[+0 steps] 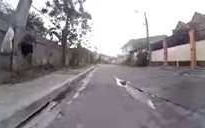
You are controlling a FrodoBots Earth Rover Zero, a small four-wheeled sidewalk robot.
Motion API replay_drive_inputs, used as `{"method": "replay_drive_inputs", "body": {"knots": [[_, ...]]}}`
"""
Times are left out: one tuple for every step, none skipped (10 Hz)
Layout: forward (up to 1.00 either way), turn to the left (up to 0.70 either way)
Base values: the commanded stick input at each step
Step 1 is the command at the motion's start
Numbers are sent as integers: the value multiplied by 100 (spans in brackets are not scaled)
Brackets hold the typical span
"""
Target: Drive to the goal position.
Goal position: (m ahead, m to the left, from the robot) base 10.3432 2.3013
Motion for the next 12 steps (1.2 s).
{"method": "replay_drive_inputs", "body": {"knots": [[100,0],[100,0],[100,0],[100,0],[100,0],[100,0],[100,0],[100,0],[100,0],[100,0],[100,-12],[100,-32]]}}
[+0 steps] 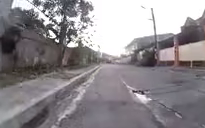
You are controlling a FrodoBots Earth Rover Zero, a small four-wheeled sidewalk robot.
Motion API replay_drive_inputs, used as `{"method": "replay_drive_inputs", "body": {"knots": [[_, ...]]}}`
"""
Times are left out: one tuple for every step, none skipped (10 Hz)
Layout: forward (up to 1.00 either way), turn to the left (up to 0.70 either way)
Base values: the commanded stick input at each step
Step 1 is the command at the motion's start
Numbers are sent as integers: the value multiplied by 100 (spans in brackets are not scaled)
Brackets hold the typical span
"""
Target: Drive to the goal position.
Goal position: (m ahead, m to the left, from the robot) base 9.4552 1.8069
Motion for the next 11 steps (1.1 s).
{"method": "replay_drive_inputs", "body": {"knots": [[100,-40],[100,-30],[100,-15],[100,0],[100,0],[100,0],[100,0],[100,0],[100,0],[100,0],[100,0]]}}
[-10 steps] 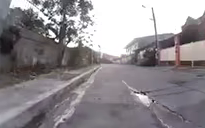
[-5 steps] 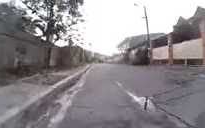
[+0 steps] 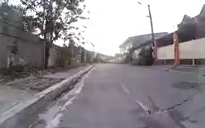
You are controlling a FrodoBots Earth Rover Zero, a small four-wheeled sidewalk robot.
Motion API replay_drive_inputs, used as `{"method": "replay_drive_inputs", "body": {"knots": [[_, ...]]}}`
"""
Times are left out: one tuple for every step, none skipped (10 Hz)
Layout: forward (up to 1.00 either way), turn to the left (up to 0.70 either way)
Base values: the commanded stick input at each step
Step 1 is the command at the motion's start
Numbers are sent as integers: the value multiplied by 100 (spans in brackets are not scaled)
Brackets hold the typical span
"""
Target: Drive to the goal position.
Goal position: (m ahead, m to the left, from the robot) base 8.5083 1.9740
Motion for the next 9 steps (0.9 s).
{"method": "replay_drive_inputs", "body": {"knots": [[100,0],[100,0],[100,0],[100,0],[100,0],[100,0],[100,0],[100,0],[100,0]]}}
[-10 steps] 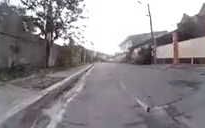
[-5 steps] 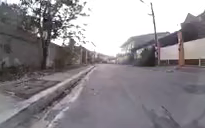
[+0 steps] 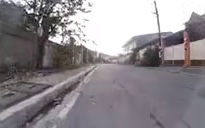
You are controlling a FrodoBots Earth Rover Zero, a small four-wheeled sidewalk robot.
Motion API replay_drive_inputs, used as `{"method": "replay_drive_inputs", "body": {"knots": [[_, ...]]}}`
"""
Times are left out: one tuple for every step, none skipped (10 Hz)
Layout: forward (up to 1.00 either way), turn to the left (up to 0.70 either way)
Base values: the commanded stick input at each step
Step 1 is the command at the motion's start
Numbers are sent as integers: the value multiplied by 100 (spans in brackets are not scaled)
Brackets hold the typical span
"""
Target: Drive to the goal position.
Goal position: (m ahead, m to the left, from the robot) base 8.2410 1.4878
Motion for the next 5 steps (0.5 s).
{"method": "replay_drive_inputs", "body": {"knots": [[100,0],[100,0],[100,0],[100,0],[100,0]]}}
